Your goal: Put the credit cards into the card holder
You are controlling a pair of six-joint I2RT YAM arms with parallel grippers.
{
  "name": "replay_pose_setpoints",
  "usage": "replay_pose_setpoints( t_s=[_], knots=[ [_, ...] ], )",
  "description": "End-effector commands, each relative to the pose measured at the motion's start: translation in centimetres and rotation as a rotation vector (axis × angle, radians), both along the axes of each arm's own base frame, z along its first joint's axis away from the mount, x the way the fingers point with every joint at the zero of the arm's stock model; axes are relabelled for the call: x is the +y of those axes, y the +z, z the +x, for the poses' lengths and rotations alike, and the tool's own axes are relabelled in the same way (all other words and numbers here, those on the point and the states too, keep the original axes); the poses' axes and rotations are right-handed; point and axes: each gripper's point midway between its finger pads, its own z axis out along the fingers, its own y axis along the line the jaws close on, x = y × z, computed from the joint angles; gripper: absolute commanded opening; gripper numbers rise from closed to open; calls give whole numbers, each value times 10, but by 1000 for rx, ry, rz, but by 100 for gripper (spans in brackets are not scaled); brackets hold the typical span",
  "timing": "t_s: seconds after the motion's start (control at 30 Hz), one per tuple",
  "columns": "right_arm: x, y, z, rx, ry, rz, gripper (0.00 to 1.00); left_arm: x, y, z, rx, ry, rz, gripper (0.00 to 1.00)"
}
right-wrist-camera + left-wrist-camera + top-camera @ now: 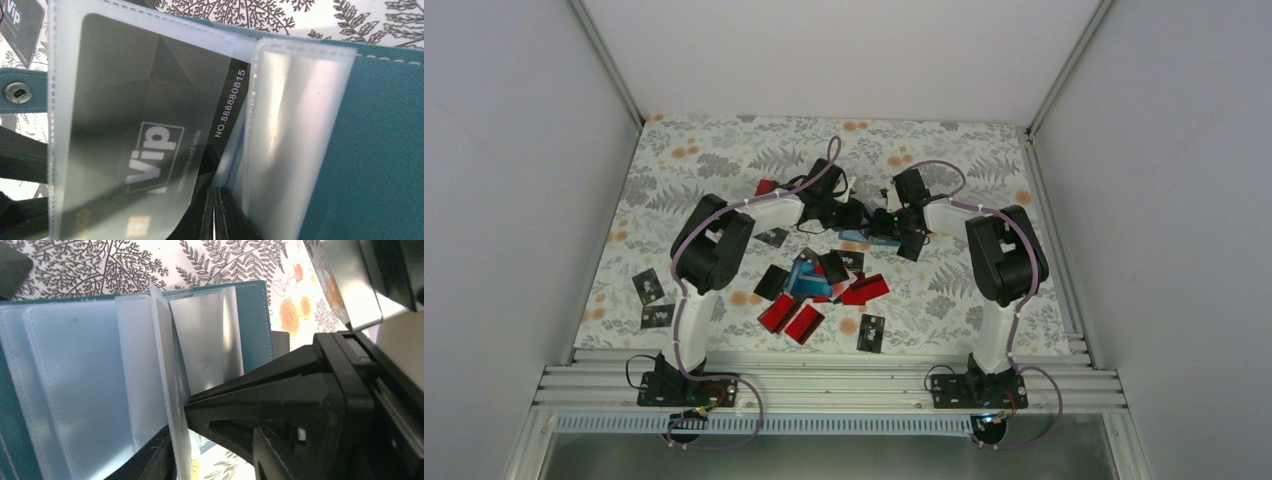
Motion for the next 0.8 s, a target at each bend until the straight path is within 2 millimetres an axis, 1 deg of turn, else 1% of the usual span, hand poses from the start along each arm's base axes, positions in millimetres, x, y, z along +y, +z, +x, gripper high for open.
replay_pose_setpoints(
  t_s=[0.0,0.13,0.27,0.37,0.57,0.63,0.7,0.73,0.77],
  knots=[
    [-11,-18,-6,36,-23,-39,4,1,-7,2,-13,13,37,32],
    [-11,-9,-4,21,-25,-35,4,9,-14,8,-52,38,153,20],
    [-12,5,-1,4,-29,-28,4,17,-19,13,-82,52,243,8],
    [-13,20,-1,-18,-32,-20,5,24,-18,19,-117,69,320,4],
    [-27,50,-3,-67,-66,-26,6,34,-9,28,-164,79,463,2],
    [-36,58,-6,-82,-89,-34,7,34,-7,30,-179,78,507,2],
    [-45,60,-11,-84,-116,-39,7,35,-6,32,-196,79,557,3],
    [-49,61,-13,-85,-132,-41,7,36,-8,31,-196,78,591,3],
    [-53,66,-15,-96,-146,-42,7,37,-9,32,-201,79,622,3]
  ],
)
